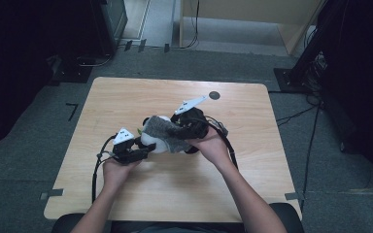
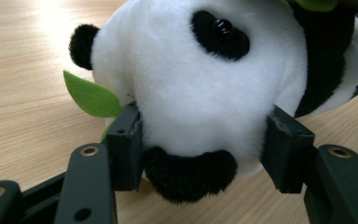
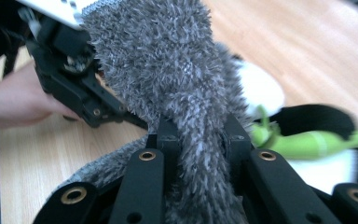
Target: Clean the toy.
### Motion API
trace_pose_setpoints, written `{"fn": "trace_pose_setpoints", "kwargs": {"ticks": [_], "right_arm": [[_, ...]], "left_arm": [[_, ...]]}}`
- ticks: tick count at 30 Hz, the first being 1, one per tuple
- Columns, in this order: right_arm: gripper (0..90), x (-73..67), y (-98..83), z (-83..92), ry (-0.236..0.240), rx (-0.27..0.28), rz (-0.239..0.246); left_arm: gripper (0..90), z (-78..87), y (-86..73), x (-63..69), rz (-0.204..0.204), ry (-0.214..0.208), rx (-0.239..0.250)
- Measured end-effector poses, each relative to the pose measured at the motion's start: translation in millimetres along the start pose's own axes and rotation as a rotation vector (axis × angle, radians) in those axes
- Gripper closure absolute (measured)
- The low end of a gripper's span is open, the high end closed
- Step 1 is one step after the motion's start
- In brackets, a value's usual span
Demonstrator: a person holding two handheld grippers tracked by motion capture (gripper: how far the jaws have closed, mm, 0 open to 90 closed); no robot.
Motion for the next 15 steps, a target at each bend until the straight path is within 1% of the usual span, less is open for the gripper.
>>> {"fn": "trace_pose_setpoints", "kwargs": {"ticks": [3, 6, 9, 15], "right_arm": [[75.5, -1.0, -8.1, -12.4, 0.018, -0.043, -0.008], [75.6, 1.7, -16.3, -16.0, 0.032, -0.047, -0.021], [75.7, 3.5, -22.9, -13.6, 0.042, -0.05, -0.028], [75.7, 8.0, -37.1, -2.0, 0.021, -0.074, -0.028]], "left_arm": [[39.8, 0.1, -0.2, -0.2, -0.002, 0.0, -0.003], [40.0, 0.2, -0.2, 0.2, -0.001, 0.0, -0.008], [40.3, 0.1, -0.5, 1.0, -0.007, 0.003, -0.01], [40.4, 0.2, -0.5, 0.7, -0.005, 0.0, -0.011]]}}
Point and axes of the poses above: each handheld gripper's, and its own axes: z roughly backward along the jaws, y roughly out of its top, x roughly to its right, the point moved 6 cm from there along -z, roughly forward along the jaws, and after that the axes turned 7 degrees about z, right-handed, at the moved point
